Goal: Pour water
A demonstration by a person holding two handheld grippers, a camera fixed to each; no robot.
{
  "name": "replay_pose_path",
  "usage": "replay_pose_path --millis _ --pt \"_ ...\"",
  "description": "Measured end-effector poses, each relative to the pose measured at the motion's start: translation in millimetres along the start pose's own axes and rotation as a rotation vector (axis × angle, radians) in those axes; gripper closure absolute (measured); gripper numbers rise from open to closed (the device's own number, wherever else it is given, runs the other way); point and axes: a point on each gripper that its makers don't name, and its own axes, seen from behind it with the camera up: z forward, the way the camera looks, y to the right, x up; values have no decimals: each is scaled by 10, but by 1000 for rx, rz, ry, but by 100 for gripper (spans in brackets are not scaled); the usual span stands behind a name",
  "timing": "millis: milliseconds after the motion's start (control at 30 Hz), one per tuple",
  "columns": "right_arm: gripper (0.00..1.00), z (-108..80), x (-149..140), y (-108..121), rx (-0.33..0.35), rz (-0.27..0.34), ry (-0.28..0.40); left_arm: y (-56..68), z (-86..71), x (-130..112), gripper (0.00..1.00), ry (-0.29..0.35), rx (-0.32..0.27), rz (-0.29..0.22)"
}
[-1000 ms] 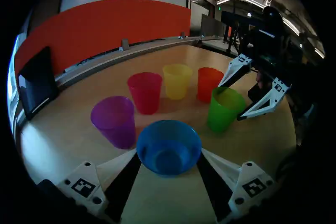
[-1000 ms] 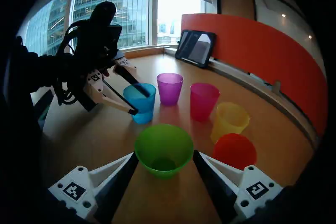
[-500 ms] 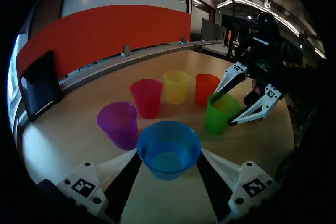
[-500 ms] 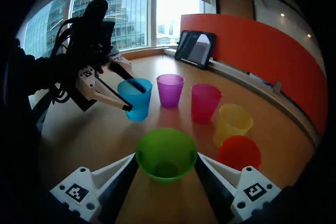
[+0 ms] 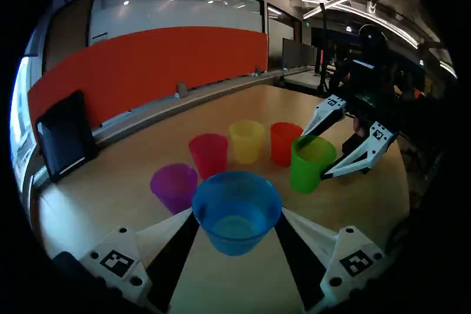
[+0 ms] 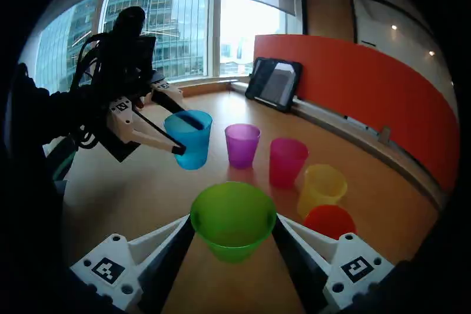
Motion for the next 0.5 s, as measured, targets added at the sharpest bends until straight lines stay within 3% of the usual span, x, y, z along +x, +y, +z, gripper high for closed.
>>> replay_pose_path --millis 267,500 --pt "8 -190 312 -32 -19 -14 66 60 -184 252 15 45 4 4" --pt "8 -371 640 -41 -44 -32 138 37 -391 523 15 99 35 33"
